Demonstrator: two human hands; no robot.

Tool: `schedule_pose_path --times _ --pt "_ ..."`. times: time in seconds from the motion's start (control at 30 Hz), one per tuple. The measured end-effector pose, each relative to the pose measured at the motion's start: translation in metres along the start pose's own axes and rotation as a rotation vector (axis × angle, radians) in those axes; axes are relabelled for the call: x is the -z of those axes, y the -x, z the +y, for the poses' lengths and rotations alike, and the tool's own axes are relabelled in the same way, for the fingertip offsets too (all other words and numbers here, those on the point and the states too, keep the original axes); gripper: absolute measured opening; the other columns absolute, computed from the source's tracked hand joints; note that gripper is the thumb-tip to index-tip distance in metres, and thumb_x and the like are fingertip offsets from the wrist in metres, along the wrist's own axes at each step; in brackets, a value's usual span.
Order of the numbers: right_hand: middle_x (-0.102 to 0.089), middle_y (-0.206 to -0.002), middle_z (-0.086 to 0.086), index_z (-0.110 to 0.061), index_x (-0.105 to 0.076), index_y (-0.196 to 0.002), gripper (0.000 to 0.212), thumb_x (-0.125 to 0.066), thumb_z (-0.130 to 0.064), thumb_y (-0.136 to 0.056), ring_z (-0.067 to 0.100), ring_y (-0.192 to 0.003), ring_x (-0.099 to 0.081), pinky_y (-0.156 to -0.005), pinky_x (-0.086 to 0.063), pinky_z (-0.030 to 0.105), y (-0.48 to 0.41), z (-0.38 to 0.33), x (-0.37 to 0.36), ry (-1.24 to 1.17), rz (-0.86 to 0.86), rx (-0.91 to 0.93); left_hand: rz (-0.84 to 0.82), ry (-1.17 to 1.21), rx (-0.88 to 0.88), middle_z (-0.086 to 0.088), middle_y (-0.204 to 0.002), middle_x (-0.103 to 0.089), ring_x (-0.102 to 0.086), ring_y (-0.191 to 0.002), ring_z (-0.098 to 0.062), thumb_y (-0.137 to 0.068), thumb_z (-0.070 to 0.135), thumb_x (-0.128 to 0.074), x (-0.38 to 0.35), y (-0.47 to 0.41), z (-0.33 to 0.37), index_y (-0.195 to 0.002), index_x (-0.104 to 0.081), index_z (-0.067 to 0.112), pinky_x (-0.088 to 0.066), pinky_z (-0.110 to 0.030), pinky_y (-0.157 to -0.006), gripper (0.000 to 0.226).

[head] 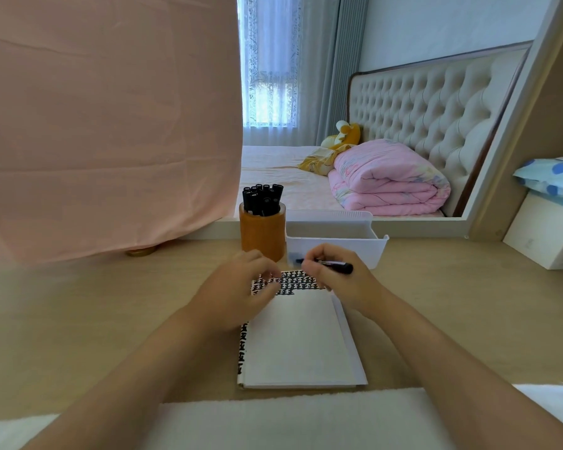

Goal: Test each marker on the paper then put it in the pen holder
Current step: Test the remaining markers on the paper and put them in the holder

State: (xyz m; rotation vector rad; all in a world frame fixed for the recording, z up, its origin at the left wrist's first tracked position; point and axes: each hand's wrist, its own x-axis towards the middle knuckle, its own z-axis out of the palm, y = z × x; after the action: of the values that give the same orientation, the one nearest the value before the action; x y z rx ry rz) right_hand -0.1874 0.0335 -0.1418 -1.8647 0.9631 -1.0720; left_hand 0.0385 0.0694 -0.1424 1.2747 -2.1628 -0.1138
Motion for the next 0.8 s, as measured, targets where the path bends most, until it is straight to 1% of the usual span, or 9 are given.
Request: schedule_pose_path --times 0.03,0.1,0.13,0.2,0.33,0.43,0.53,0.67,0.8 --pt "-0.062 -0.070 0.003 -0.014 -0.067 -0.092 0.008 -0.062 -0.018 -0.096 0.017 -0.061 -0.056 -0.055 -0.045 0.029 0.000 -0.001 -0.002 -0.043 0.016 -0.029 -0.035 0.001 -0.034 0.018 -0.097 -0.056 -0.050 -0.093 -0.002 -0.092 0.038 -0.061 -0.001 0.001 0.004 -0.105 -0.067 0.033 -0.044 -0.023 -0.077 0.015" --pt "-0.065 -0.073 0.009 -0.014 -0.067 -0.100 0.013 -0.054 -0.013 -0.100 0.024 -0.058 -0.059 -0.048 -0.043 0.028 0.000 -0.001 -0.004 -0.112 0.018 -0.109 -0.099 -0.008 -0.075 0.019 -0.099 -0.055 -0.049 -0.094 0.000 -0.091 0.042 -0.060 -0.005 0.005 0.007 -0.106 -0.067 0.035 -0.044 -0.023 -0.078 0.018" --pt "-0.068 -0.077 0.009 -0.015 -0.066 -0.104 0.014 -0.054 -0.011 -0.099 0.026 -0.059 -0.063 -0.046 -0.044 0.028 0.002 0.000 -0.005 -0.106 0.013 -0.135 -0.122 -0.017 -0.081 0.019 -0.101 -0.055 -0.048 -0.094 0.000 -0.090 0.045 -0.059 -0.007 0.007 0.009 -0.108 -0.067 0.036 -0.045 -0.022 -0.078 0.021" --pt "-0.072 -0.083 0.010 -0.014 -0.067 -0.103 0.012 -0.063 -0.009 -0.093 0.029 -0.065 -0.068 -0.046 -0.048 0.029 0.004 0.005 -0.008 -0.033 -0.002 -0.122 -0.152 -0.032 -0.084 0.020 -0.106 -0.054 -0.046 -0.094 0.002 -0.089 0.049 -0.057 -0.011 0.012 0.009 -0.112 -0.067 0.037 -0.045 -0.022 -0.079 0.028" --pt "-0.072 -0.074 0.003 -0.016 -0.068 -0.083 0.009 -0.076 -0.012 -0.083 0.016 -0.058 -0.064 -0.055 -0.050 0.026 0.001 0.011 -0.011 0.111 0.041 -0.113 -0.193 -0.075 -0.126 0.018 -0.108 -0.054 -0.046 -0.100 -0.001 -0.085 0.059 -0.048 -0.017 0.020 0.005 -0.118 -0.067 0.036 -0.044 -0.025 -0.082 0.045" --pt "-0.070 -0.067 0.002 -0.016 -0.066 -0.073 0.014 -0.075 -0.012 -0.083 0.011 -0.051 -0.059 -0.051 -0.049 0.027 -0.001 0.012 -0.013 0.146 0.064 -0.136 -0.219 -0.108 -0.141 0.016 -0.112 -0.054 -0.047 -0.103 -0.005 -0.084 0.062 -0.045 -0.018 0.022 0.004 -0.122 -0.065 0.036 -0.044 -0.028 -0.085 0.050" --pt "-0.066 -0.062 -0.006 -0.019 -0.063 -0.069 0.019 -0.074 -0.012 -0.083 0.005 -0.052 -0.058 -0.050 -0.047 0.022 -0.001 0.014 -0.014 0.220 0.069 -0.118 -0.223 -0.118 -0.144 0.015 -0.113 -0.052 -0.046 -0.103 -0.007 -0.086 0.061 -0.048 -0.018 0.022 0.004 -0.124 -0.063 0.037 -0.042 -0.028 -0.085 0.047" --pt "-0.065 -0.061 -0.009 -0.018 -0.062 -0.070 0.018 -0.073 -0.011 -0.083 0.003 -0.052 -0.056 -0.050 -0.045 0.019 -0.002 0.015 -0.013 0.239 0.069 -0.115 -0.233 -0.123 -0.138 0.015 -0.114 -0.052 -0.044 -0.104 -0.007 -0.088 0.057 -0.055 -0.018 0.020 0.004 -0.124 -0.062 0.038 -0.039 -0.025 -0.083 0.042" --pt "-0.065 -0.064 -0.012 -0.021 -0.062 -0.071 0.018 -0.073 -0.014 -0.084 0.000 -0.057 -0.058 -0.051 -0.042 0.014 -0.002 0.016 -0.015 0.257 0.064 -0.105 -0.248 -0.121 -0.127 0.016 -0.115 -0.051 -0.043 -0.106 -0.006 -0.087 0.059 -0.054 -0.017 0.019 0.004 -0.124 -0.061 0.039 -0.042 -0.027 -0.085 0.043"
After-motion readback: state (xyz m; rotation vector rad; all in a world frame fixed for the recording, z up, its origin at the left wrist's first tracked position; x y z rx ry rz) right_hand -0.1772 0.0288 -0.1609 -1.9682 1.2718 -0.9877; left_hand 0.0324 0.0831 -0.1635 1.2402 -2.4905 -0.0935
